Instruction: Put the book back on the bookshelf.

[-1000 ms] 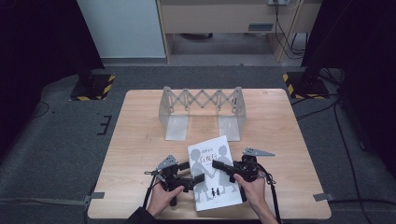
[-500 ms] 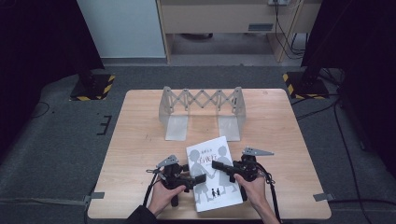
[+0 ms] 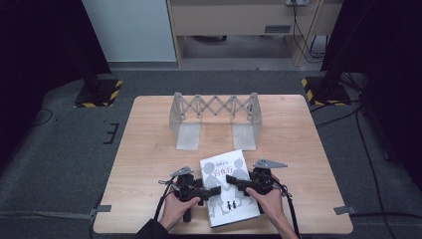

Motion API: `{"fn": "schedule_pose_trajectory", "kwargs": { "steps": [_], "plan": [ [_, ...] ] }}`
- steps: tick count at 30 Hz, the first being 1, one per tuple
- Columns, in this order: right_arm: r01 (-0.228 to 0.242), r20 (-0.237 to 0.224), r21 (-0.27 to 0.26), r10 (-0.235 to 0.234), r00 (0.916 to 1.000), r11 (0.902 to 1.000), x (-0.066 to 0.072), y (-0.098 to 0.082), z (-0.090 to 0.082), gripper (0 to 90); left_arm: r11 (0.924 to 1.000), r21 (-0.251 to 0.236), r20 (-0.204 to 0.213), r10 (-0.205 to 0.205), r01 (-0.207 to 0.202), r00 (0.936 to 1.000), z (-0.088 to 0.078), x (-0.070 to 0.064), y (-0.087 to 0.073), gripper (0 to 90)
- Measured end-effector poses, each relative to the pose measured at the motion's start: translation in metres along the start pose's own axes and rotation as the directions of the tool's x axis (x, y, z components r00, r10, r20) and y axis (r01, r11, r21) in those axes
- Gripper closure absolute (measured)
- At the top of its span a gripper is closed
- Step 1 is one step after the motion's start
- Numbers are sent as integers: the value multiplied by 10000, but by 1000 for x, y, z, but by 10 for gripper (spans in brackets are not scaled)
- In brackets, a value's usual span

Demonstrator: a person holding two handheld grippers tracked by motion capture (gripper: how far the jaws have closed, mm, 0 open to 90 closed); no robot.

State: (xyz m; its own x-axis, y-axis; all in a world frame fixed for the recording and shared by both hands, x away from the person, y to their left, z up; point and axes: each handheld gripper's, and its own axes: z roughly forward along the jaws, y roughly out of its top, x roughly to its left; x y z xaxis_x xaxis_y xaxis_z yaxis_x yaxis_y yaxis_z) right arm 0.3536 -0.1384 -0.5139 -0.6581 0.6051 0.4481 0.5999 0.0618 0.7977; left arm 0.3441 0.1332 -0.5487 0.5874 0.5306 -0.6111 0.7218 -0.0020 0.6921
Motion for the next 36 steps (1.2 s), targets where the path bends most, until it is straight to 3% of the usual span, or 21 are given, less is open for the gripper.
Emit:
{"fn": "schedule_pose_trajectory", "kwargs": {
  "steps": [9, 13, 16, 17, 19, 21, 30, 33, 36],
  "plan": [
    [145, 228, 186, -149, 9996, 9997, -1, 1, -3, 392, 9999, 10, 171, -125, 125, 9998, 2, 0, 0, 47],
    [704, 1304, 237, -728, 9888, 9972, -5, 4, -10, 350, 9999, 31, 20, -108, 108, 9999, 1, 1, 0, 90],
    [514, 1380, 135, -527, 9890, 9986, -13, 0, -12, 348, 9999, 50, -91, -116, 117, 9999, 0, 1, 0, 112],
    [401, 1487, 398, -456, 9878, 9984, -15, -1, -11, 334, 9999, 74, -113, -91, 92, 9999, 0, 1, 0, 133],
    [104, 1345, 369, -153, 9908, 9993, -18, -3, -10, 331, 9999, 48, -123, -136, 136, 9998, -1, 1, 0, 139],
    [94, 1394, 397, -149, 9901, 9992, -19, -4, -10, 326, 9999, 50, -126, -138, 139, 9998, -1, 1, 0, 139],
    [-702, 1415, 343, 647, 9878, 9969, -25, -11, -8, 205, 9998, 19, -163, -188, 188, 9997, -1, 1, 0, 141],
    [-1076, 1238, 362, 1024, 9870, 9935, -27, -12, -8, 205, 9998, -1, -143, -180, 180, 9997, -1, 1, 0, 143],
    [-1153, 927, 436, 1109, 9895, 9924, -27, -13, -4, 205, 9998, 0, -145, -180, 180, 9997, -1, 1, 0, 143]
  ]
}}
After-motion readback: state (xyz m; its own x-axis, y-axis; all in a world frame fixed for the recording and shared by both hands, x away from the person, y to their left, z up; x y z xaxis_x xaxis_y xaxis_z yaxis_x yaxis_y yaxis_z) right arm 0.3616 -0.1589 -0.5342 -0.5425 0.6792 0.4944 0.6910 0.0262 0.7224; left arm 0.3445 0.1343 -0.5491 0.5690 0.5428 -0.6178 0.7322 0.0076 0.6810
